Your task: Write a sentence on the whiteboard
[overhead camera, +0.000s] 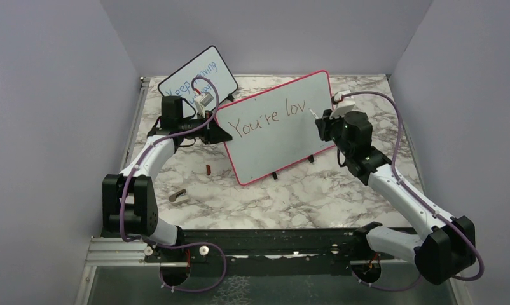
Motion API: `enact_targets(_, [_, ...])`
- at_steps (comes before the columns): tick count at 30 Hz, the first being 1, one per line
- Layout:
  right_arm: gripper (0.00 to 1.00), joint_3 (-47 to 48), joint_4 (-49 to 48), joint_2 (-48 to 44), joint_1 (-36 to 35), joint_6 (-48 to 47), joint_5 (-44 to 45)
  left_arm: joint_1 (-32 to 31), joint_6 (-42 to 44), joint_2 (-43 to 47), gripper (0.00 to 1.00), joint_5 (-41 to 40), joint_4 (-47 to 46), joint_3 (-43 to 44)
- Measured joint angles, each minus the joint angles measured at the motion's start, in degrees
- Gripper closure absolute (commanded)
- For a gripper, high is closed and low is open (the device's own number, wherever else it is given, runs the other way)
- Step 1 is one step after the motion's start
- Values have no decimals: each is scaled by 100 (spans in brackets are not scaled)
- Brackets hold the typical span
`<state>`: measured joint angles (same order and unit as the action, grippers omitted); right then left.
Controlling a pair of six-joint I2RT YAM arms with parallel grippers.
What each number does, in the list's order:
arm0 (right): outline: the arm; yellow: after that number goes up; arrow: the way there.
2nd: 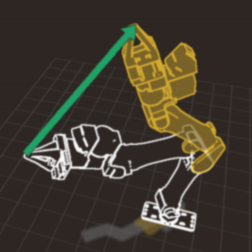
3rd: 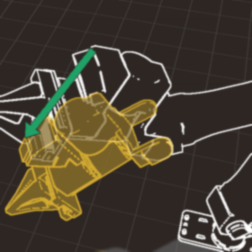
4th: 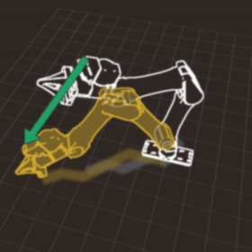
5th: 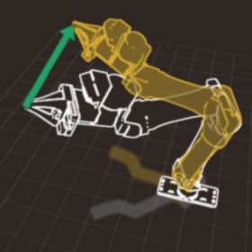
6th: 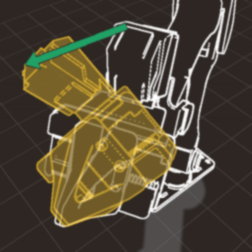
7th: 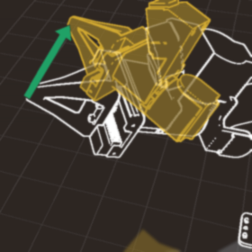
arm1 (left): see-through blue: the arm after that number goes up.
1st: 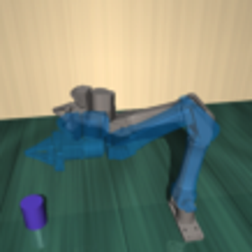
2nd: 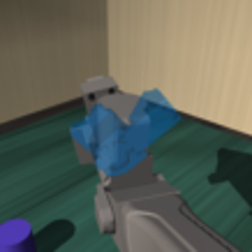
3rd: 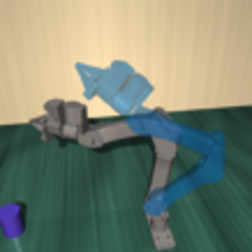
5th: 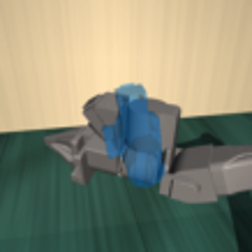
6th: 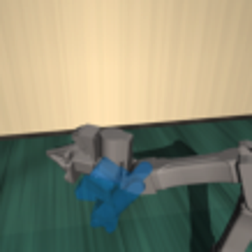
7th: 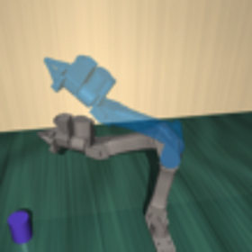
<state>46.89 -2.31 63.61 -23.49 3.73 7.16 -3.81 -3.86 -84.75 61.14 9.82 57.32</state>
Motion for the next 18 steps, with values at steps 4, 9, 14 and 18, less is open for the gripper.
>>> enact_targets(4, [99, 83, -92, 66, 0, -44, 0, 7, 9, 0, 100, -2, 17, 2])
enact_targets(9, [99, 151, -129, 188, 0, -81, 0, 7, 11, 0, 100, -2, 42, 9])
enact_targets(14, [99, 170, -155, 278, 0, -83, 0, 9, 24, 0, 100, -2, 59, 13])
enact_targets(18, [99, 186, -166, 345, 0, -85, 0, 11, 26, 0, 100, -2, 63, 15])
